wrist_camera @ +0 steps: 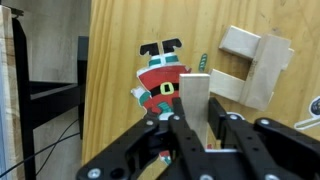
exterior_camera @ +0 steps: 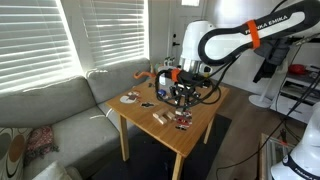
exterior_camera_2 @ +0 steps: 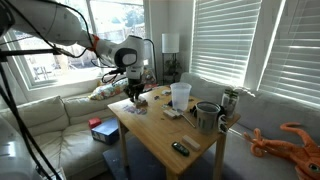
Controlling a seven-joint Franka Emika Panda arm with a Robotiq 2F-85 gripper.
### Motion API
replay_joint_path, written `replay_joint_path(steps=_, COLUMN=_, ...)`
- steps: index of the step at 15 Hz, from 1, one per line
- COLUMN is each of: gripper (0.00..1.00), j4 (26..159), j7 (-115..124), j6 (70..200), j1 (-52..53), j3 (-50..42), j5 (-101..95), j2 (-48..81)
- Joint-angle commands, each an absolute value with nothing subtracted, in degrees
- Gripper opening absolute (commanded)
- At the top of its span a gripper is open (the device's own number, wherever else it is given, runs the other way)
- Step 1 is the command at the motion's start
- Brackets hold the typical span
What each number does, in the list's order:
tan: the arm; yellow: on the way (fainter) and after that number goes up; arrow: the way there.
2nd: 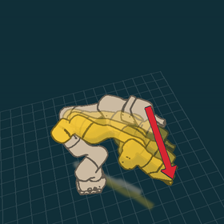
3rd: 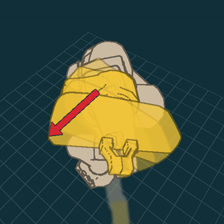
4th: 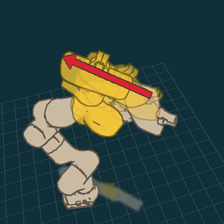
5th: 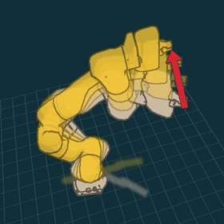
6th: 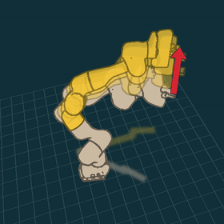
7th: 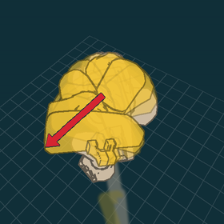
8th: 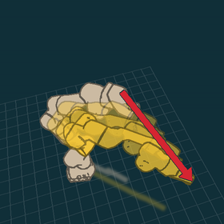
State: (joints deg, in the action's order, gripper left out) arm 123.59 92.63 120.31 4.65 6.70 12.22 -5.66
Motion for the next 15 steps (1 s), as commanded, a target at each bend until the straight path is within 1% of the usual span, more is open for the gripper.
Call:
replay_joint_path(steps=1, gripper=0.07, j4=122.7, j7=93.6, j6=120.6, j1=4.8, j3=6.8, j5=13.4, j2=-4.8)
replay_joint_path(steps=8, gripper=0.07, j4=121.0, j7=103.7, j6=122.6, j1=5.1, j3=7.1, j5=12.4, j2=-2.0)
replay_joint_path(steps=15, gripper=0.07, j4=119.7, j7=108.2, j6=125.2, j1=6.2, j3=7.6, j5=13.3, j2=-1.1)
